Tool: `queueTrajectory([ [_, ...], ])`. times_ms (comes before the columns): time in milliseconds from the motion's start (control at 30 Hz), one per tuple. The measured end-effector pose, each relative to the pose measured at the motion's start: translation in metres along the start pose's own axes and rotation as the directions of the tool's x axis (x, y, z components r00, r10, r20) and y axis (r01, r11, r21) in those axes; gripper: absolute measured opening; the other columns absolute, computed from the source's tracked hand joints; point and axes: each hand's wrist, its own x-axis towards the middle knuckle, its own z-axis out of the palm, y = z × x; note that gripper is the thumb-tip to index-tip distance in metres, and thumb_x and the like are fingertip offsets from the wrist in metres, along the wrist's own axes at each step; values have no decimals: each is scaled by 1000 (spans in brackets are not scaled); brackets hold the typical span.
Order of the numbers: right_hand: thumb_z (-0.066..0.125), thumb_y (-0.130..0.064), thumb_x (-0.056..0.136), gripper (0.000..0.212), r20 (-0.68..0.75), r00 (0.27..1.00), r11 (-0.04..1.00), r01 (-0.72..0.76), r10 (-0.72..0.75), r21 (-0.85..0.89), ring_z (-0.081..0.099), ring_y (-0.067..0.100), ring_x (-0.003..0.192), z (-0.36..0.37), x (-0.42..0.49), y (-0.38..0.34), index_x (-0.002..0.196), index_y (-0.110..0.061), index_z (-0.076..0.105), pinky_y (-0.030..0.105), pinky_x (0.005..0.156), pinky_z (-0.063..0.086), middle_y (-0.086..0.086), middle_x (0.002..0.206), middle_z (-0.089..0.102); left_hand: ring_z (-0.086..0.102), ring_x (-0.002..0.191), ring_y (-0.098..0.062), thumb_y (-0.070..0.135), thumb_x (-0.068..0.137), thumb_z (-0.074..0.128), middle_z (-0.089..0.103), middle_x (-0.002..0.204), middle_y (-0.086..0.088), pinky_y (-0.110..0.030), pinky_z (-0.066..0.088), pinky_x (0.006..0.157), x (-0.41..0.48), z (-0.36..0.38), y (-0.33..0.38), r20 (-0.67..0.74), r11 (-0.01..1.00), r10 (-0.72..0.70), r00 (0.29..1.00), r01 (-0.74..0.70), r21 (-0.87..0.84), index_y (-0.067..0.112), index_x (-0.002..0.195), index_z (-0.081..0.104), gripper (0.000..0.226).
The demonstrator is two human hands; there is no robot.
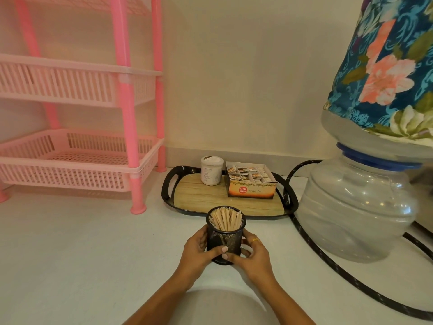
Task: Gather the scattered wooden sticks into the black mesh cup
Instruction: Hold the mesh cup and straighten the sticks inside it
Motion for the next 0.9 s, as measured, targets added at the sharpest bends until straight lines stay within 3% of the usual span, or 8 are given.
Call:
queueTrajectory([
  [167, 81, -8, 66, 77, 20, 999, 999, 43, -43, -26, 47, 11, 108, 1, 19, -20, 134, -15, 45, 10, 80, 44, -2, 121, 52, 53, 121, -22, 2, 67, 78, 59, 127, -2, -46, 48, 99, 15, -4, 19, -45, 999, 24, 999, -26, -48, 19, 131, 47, 73],
  [300, 81, -8, 66, 80, 14, 998, 997, 61, -61, -39, 51, 20, 117, 4, 47, -38, 136, -12, 43, 24, 90, 44, 6, 126, 55, 57, 114, -16, 2, 70, 75, 61, 122, -2, -11, 53, 77, 38, -12, 41, -35, 994, 113, 993, -113, -9, 13, 131, 47, 68],
  [367, 81, -9, 66, 80, 15, 997, 995, 78, -78, -59, 52, 22, 118, 9, 64, -46, 136, -12, 43, 23, 88, 45, 7, 127, 57, 58, 110, -12, 1, 72, 73, 61, 120, -2, -8, 52, 73, 51, -17, 51, -21, 991, 132, 991, -132, -14, 12, 130, 46, 65],
  [533, 80, -11, 68, 79, 18, 995, 989, 100, -98, -113, 50, 17, 119, 22, 101, -55, 137, -13, 42, 26, 90, 46, 7, 131, 56, 56, 114, -14, 2, 77, 69, 58, 125, -3, -12, 53, 79, 83, -31, 62, -3, 990, 141, 990, -141, 25, 13, 132, 43, 62],
  [700, 80, -11, 69, 80, 26, 995, 982, 99, -96, -158, 48, 22, 125, 32, 135, -59, 138, -14, 40, 33, 98, 47, 6, 134, 54, 50, 126, -20, 5, 78, 69, 53, 135, -8, -30, 44, 102, 115, -40, 65, -6, 984, 121, 993, -119, 133, 10, 136, 39, 66],
  [900, 78, -9, 71, 78, 38, 997, 980, 66, -60, -187, 50, 24, 125, 41, 159, -51, 139, -12, 39, 31, 97, 47, 9, 134, 54, 46, 129, -23, 8, 81, 67, 50, 139, -9, -35, 40, 105, 140, -44, 60, -5, 971, 76, 997, -73, 227, 11, 138, 36, 65],
])
